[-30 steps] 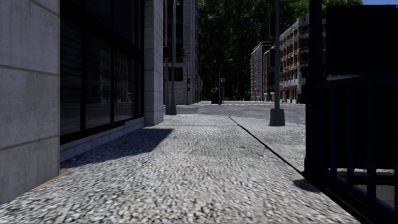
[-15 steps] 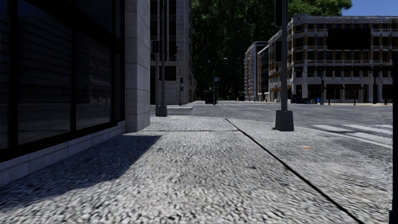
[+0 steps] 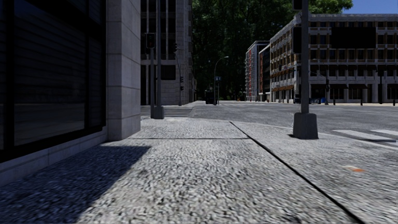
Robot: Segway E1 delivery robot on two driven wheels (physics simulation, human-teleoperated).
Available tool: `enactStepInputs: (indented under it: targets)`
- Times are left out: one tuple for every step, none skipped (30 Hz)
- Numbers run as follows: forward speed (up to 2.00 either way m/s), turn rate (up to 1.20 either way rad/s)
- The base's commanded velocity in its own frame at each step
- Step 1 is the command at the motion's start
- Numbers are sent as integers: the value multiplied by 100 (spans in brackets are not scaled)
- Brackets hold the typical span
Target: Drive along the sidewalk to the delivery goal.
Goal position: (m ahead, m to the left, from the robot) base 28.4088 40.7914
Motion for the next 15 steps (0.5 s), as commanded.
enactStepInputs:
  targets:
    - [200, 0]
    - [200, 0]
    - [200, 0]
    - [200, 0]
    - [200, 0]
    - [200, 0]
    - [200, 0]
    - [200, 0]
    - [200, 0]
    - [200, 0]
    - [200, 0]
    - [200, 0]
    - [200, 0]
    - [200, 0]
    - [200, 0]
